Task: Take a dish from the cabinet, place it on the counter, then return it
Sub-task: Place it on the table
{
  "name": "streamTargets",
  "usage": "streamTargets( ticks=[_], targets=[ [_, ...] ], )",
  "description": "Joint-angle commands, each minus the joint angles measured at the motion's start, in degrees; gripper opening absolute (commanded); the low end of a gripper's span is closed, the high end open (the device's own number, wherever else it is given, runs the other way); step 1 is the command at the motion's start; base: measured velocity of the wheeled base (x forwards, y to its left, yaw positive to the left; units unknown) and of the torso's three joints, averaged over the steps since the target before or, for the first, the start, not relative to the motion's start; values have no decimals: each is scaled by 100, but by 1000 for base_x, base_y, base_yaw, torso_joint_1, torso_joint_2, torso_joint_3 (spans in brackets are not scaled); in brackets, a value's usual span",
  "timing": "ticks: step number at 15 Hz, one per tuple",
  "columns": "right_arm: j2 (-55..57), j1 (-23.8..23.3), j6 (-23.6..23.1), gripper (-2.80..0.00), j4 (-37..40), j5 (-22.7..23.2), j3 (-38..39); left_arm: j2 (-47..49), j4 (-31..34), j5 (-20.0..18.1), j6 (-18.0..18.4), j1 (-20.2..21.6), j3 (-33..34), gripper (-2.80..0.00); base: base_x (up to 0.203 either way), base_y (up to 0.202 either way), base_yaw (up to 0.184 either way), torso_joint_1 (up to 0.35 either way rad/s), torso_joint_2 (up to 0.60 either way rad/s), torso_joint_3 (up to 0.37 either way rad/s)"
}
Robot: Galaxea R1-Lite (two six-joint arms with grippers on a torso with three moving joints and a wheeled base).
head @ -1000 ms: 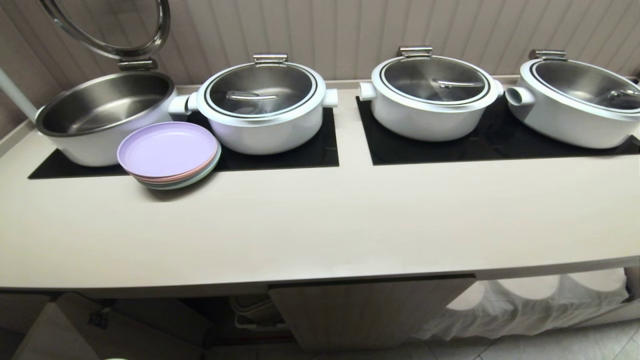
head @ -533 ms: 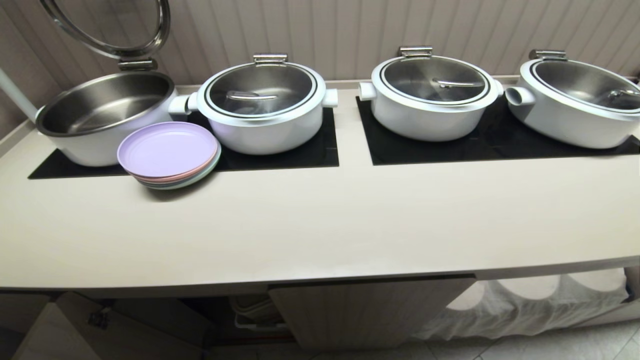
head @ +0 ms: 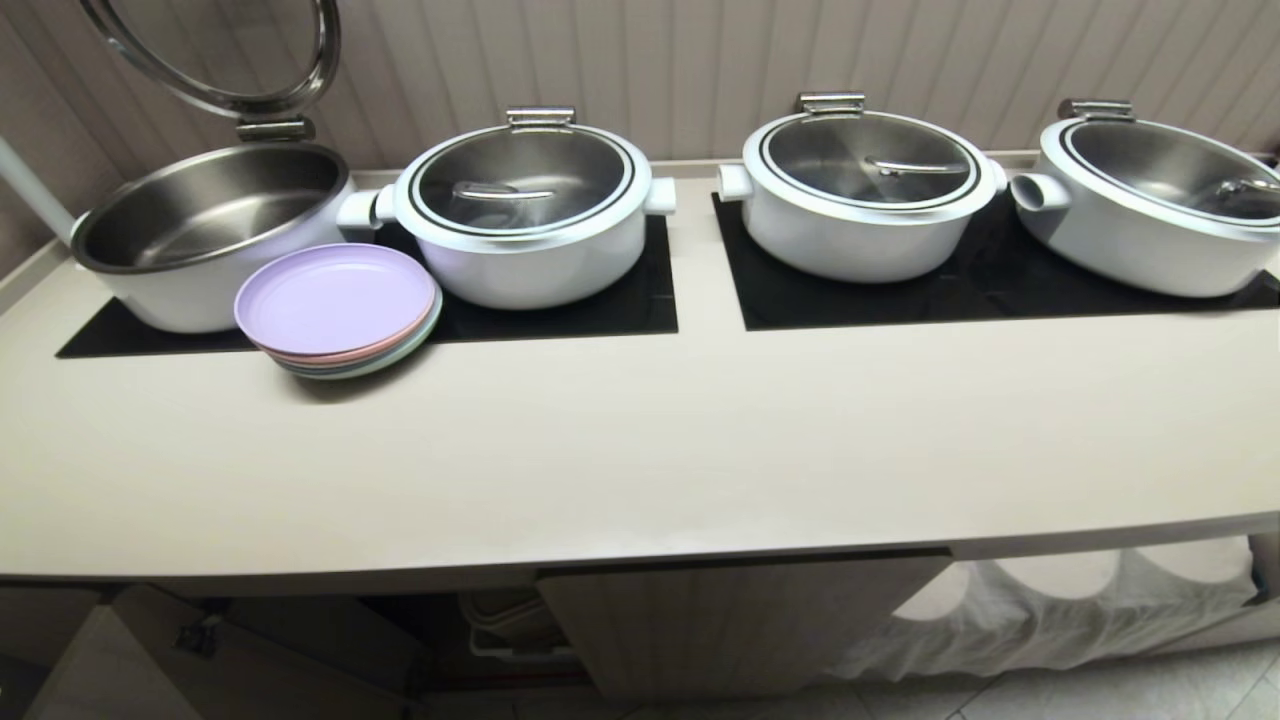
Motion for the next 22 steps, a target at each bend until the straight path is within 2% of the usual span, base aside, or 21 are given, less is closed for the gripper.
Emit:
streamTargets(
  ticks=[1,7,18,22],
  targets=[
    [0,1,0,-280,0,1,0,18,18,-2,-8,-2,-9,-280,0,0,0,0,0,0],
    [0,0,0,-280,0,1,0,35,-16,-10,-8,-2,-1,-280,1,-15,0,0,0,1],
    [0,1,-2,-280,0,1,0,9,2,-2,-8,-2,8,-280,0,-188,1,4,4,2],
    [0,0,-2,-280,0,1,0,0,10,-2,-8,-2,8,-280,0,-26,0,0,2,0]
  ],
)
